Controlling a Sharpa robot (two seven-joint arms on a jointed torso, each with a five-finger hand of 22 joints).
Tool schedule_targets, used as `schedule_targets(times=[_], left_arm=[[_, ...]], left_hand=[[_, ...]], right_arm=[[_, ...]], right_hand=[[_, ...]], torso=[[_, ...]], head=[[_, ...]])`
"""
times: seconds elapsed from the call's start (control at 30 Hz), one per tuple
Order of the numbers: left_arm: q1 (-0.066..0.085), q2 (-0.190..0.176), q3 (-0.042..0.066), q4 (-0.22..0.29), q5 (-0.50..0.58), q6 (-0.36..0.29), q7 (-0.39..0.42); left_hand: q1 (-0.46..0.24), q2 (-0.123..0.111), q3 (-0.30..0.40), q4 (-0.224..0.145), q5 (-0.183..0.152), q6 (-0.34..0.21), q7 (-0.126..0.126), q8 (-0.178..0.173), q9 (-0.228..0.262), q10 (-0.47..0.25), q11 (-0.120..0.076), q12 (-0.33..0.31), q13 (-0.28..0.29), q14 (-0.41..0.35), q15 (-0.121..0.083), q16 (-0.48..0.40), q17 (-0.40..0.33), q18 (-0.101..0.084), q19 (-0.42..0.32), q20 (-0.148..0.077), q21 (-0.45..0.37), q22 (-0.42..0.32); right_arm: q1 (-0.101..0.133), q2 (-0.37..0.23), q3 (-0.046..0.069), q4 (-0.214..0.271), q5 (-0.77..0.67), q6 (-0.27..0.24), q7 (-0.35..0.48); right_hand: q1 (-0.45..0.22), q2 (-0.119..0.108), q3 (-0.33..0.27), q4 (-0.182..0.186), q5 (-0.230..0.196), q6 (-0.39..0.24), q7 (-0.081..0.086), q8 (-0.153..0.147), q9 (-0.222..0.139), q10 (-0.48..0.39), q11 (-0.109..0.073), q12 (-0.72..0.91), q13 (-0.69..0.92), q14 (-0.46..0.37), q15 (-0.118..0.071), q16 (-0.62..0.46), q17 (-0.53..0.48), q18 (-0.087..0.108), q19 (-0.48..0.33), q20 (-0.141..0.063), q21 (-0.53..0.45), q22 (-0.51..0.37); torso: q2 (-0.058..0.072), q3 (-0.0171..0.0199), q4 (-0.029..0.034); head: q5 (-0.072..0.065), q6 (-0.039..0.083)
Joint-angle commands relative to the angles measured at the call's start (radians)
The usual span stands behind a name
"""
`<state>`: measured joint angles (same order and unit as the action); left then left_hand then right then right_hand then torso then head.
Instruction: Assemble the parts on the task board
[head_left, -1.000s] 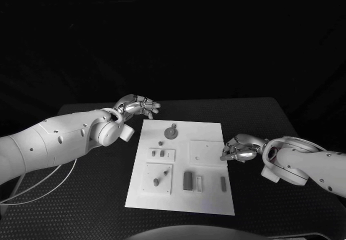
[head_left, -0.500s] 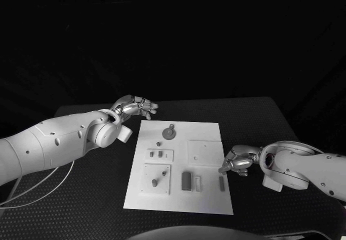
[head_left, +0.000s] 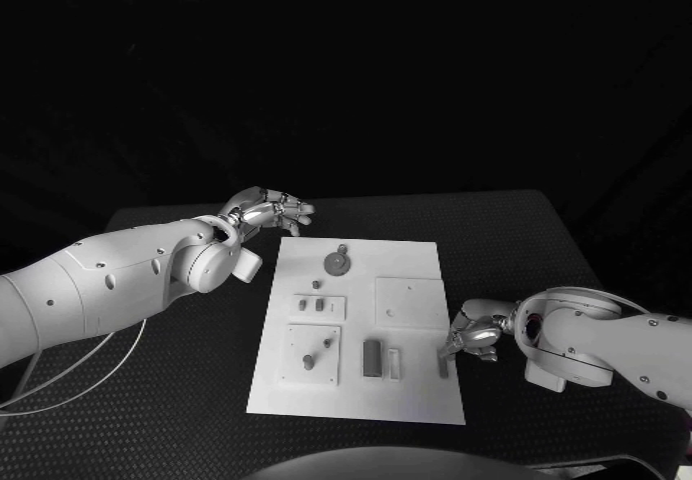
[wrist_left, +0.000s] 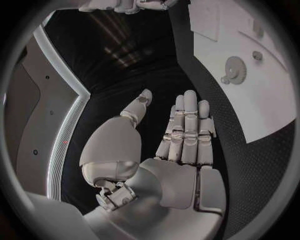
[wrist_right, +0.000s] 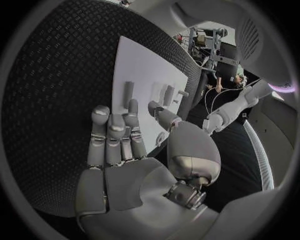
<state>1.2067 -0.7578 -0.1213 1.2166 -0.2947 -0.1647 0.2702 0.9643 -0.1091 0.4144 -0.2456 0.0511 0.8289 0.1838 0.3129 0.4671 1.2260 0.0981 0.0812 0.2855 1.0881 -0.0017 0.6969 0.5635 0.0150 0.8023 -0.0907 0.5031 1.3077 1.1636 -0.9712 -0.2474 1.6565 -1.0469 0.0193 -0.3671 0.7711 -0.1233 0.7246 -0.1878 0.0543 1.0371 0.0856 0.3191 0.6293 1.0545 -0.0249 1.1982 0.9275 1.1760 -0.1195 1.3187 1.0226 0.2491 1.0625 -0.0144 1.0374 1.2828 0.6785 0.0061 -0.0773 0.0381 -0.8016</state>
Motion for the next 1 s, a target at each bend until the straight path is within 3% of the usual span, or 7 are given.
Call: schedule_targets(times=[0.03, 0.13, 0.23, 0.33, 0.43, 0.63, 1.0], left_arm=[[0.001, 0.0, 0.001, 0.003, 0.001, 0.003, 0.009], [0.001, 0.0, 0.001, 0.004, 0.001, 0.006, 0.009], [0.001, 0.0, 0.001, 0.005, 0.001, 0.008, 0.007], [0.001, 0.0, 0.001, 0.004, 0.001, 0.008, 0.007], [0.001, -0.001, 0.001, 0.004, 0.001, 0.009, 0.007], [0.001, 0.0, 0.001, 0.004, 0.001, 0.011, 0.006], [0.001, 0.0, 0.001, 0.004, 0.001, 0.015, 0.005]], left_hand=[[-0.006, 0.002, -0.002, 0.002, -0.002, 0.001, -0.005, 0.003, 0.001, 0.001, 0.0, 0.003, 0.001, 0.0, 0.007, -0.004, 0.002, -0.01, 0.002, -0.002, -0.004, 0.017], [-0.006, 0.002, -0.002, 0.002, -0.002, 0.001, -0.005, 0.003, 0.001, 0.001, 0.0, 0.003, 0.001, 0.0, 0.007, -0.004, 0.002, -0.01, 0.002, -0.002, -0.004, 0.017], [-0.007, 0.002, -0.002, 0.002, -0.002, 0.001, -0.005, 0.003, 0.001, 0.001, 0.0, 0.003, 0.001, 0.0, 0.007, -0.004, 0.002, -0.01, 0.002, -0.002, -0.004, 0.017], [-0.007, 0.002, -0.002, 0.002, -0.002, 0.001, -0.005, 0.003, 0.001, 0.001, 0.0, 0.003, 0.001, 0.0, 0.007, -0.004, 0.002, -0.01, 0.002, -0.002, -0.004, 0.017], [-0.007, 0.002, -0.002, 0.003, -0.002, 0.001, -0.005, 0.003, 0.001, 0.001, 0.0, 0.003, 0.001, 0.001, 0.007, -0.004, 0.002, -0.01, 0.002, -0.002, -0.004, 0.017], [-0.008, 0.002, -0.002, 0.003, -0.002, 0.002, -0.005, 0.003, 0.001, 0.001, 0.0, 0.003, 0.001, 0.001, 0.007, -0.004, 0.003, -0.01, 0.002, -0.002, -0.004, 0.017], [-0.008, 0.003, -0.002, 0.004, -0.002, 0.001, -0.005, 0.003, 0.001, 0.0, 0.0, 0.003, 0.001, 0.001, 0.007, -0.004, 0.003, -0.01, 0.002, -0.002, -0.004, 0.017]], right_arm=[[-0.007, 0.002, 0.0, 0.002, -0.026, -0.009, -0.08], [-0.011, 0.006, 0.0, 0.0, -0.058, -0.009, -0.1], [-0.016, 0.011, 0.0, -0.005, -0.102, -0.016, -0.113], [-0.018, 0.015, 0.0, -0.009, -0.102, -0.014, -0.119], [-0.024, 0.025, 0.0, -0.012, -0.101, -0.016, -0.121], [-0.037, 0.043, 0.0, -0.023, -0.1, -0.028, -0.13], [-0.052, 0.067, 0.0, -0.029, -0.145, -0.026, -0.136]], right_hand=[[-0.01, -0.007, -0.001, -0.009, -0.004, 0.003, -0.001, 0.003, 0.001, 0.005, 0.001, -0.004, 0.002, 0.009, 0.0, 0.003, 0.003, 0.013, 0.006, -0.002, 0.003, 0.001], [-0.013, -0.017, 0.001, -0.01, -0.004, -0.001, 0.0, 0.0, 0.002, 0.004, 0.002, -0.007, 0.005, 0.008, 0.0, 0.0, 0.006, 0.013, 0.005, -0.003, 0.003, 0.001], [-0.035, -0.069, 0.003, 0.008, -0.005, -0.013, 0.005, -0.009, 0.001, 0.001, 0.006, -0.011, 0.011, 0.007, 0.002, -0.003, 0.011, 0.013, 0.004, -0.002, 0.0, 0.0], [-0.039, -0.081, 0.004, 0.013, -0.006, -0.015, 0.006, -0.01, 0.001, 0.0, 0.007, -0.011, 0.012, 0.006, 0.002, -0.003, 0.012, 0.013, 0.005, -0.002, 0.0, 0.0], [-0.059, -0.112, 0.015, 0.046, -0.005, -0.018, 0.007, -0.012, 0.005, -0.005, 0.008, -0.01, 0.021, 0.004, 0.003, -0.004, 0.019, 0.013, 0.005, -0.005, -0.001, -0.001], [-0.063, -0.116, 0.02, 0.058, -0.006, -0.018, 0.007, -0.012, 0.009, -0.007, 0.008, -0.01, 0.027, 0.003, 0.003, -0.004, 0.024, 0.013, 0.005, -0.006, 0.001, 0.0], [-0.063, -0.111, 0.022, 0.063, -0.006, -0.019, 0.007, -0.012, 0.012, -0.008, 0.008, -0.01, 0.031, 0.003, 0.003, -0.005, 0.028, 0.013, 0.005, -0.007, 0.002, 0.001]], torso=[[0.0, 0.0002, -0.0006], [0.0, -0.0006, -0.0012], [0.0, 0.0, -0.0003], [0.0, 0.0007, 0.0], [0.001, 0.0011, 0.0004], [0.001, 0.0024, 0.0], [0.0, 0.0014, -0.0009]], head=[[0.001, -0.001], [0.001, -0.002], [0.001, -0.003], [0.002, -0.003], [0.002, -0.003], [0.004, -0.005], [0.008, -0.008]])
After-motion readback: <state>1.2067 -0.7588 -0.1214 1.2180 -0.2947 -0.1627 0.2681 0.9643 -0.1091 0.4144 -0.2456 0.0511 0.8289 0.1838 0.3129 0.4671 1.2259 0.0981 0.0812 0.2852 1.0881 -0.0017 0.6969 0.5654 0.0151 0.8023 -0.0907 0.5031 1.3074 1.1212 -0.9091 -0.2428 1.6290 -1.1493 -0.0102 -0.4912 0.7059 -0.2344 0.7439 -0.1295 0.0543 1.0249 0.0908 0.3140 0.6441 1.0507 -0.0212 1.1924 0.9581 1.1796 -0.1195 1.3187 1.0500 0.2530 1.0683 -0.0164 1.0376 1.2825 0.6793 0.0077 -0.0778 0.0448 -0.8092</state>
